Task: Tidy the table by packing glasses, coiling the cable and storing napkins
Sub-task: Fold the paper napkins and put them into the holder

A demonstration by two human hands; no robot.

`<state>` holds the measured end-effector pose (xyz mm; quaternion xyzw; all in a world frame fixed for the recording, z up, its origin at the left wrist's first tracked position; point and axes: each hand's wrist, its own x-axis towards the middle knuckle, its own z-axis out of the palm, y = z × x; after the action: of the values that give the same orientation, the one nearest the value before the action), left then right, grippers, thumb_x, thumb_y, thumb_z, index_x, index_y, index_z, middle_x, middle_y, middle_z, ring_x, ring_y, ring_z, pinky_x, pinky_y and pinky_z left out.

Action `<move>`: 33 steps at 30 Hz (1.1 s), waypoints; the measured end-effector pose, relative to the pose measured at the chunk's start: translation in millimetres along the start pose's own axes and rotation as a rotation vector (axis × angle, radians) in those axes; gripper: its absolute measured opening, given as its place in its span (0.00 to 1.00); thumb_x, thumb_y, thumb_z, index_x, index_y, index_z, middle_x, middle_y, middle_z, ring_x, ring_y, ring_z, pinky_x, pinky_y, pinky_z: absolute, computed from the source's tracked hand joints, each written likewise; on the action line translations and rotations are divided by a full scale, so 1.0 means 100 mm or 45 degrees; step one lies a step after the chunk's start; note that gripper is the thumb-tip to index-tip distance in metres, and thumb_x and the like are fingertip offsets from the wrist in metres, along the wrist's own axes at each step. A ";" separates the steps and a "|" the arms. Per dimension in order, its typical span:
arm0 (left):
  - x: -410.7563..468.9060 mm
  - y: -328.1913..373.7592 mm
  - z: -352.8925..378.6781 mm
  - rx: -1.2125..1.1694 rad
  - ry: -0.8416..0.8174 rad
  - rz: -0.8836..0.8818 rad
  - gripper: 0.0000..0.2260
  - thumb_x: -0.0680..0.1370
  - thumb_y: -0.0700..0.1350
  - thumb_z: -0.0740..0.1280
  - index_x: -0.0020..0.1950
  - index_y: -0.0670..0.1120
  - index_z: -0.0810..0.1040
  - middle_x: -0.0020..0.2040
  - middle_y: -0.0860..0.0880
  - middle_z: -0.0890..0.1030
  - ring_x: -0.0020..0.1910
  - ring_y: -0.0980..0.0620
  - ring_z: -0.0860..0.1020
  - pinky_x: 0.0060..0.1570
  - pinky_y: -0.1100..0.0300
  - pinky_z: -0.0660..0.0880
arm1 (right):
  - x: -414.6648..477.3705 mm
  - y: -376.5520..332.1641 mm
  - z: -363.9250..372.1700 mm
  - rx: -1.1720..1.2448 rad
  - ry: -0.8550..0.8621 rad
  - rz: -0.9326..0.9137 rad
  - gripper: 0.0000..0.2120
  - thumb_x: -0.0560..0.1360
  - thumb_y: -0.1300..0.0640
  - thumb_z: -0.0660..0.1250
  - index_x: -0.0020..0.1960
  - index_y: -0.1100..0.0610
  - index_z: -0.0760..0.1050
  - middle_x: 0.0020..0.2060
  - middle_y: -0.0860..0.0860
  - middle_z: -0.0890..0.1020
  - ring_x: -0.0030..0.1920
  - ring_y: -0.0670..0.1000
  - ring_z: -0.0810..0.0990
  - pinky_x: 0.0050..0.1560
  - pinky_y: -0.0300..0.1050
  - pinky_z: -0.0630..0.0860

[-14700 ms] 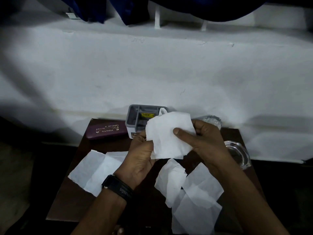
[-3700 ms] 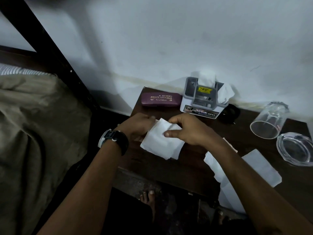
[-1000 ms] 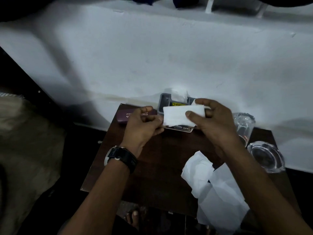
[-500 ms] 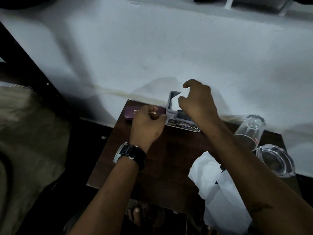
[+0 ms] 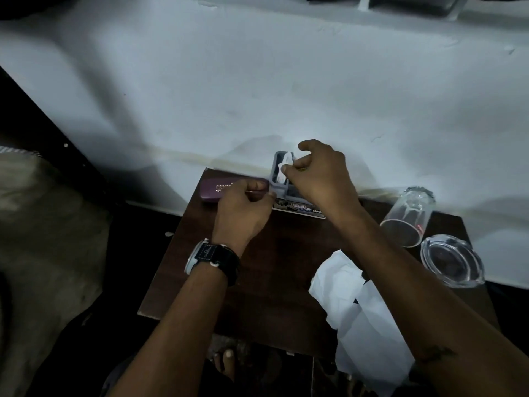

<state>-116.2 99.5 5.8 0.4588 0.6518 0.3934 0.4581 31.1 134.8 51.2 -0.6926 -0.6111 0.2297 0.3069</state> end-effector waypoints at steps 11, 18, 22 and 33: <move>-0.18 0.02 0.09 0.190 -0.249 0.052 0.06 0.77 0.48 0.73 0.51 0.51 0.78 0.49 0.46 0.86 0.36 0.51 0.86 0.39 0.54 0.83 | -0.52 0.62 -0.99 0.243 0.202 0.086 0.05 0.73 0.57 0.74 0.47 0.47 0.83 0.36 0.45 0.86 0.32 0.49 0.87 0.39 0.43 0.85; -0.58 0.02 0.54 1.000 -0.644 0.262 0.18 0.74 0.50 0.76 0.61 0.48 0.79 0.54 0.49 0.84 0.56 0.48 0.82 0.53 0.60 0.74 | -0.98 1.36 -1.30 -0.022 -0.334 0.249 0.12 0.71 0.57 0.79 0.52 0.50 0.84 0.38 0.41 0.87 0.37 0.41 0.86 0.42 0.37 0.82; -0.71 0.07 0.89 1.112 -0.726 0.321 0.22 0.74 0.49 0.76 0.65 0.44 0.76 0.57 0.44 0.83 0.57 0.44 0.81 0.56 0.51 0.78 | -1.18 1.57 -1.22 -0.367 -0.544 0.095 0.19 0.72 0.55 0.78 0.62 0.49 0.80 0.56 0.45 0.84 0.45 0.35 0.78 0.46 0.20 0.70; -0.67 0.05 1.13 0.922 -0.609 0.078 0.23 0.70 0.37 0.76 0.64 0.44 0.78 0.61 0.43 0.82 0.60 0.41 0.81 0.61 0.49 0.79 | -1.34 1.66 -1.07 -0.648 -0.639 0.050 0.28 0.73 0.54 0.76 0.71 0.49 0.74 0.63 0.56 0.72 0.64 0.60 0.74 0.64 0.56 0.75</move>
<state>3.7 46.7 -4.4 0.6872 0.6093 0.0354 0.3940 202.6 -24.0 1.4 -0.6805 -0.6915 0.2390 -0.0396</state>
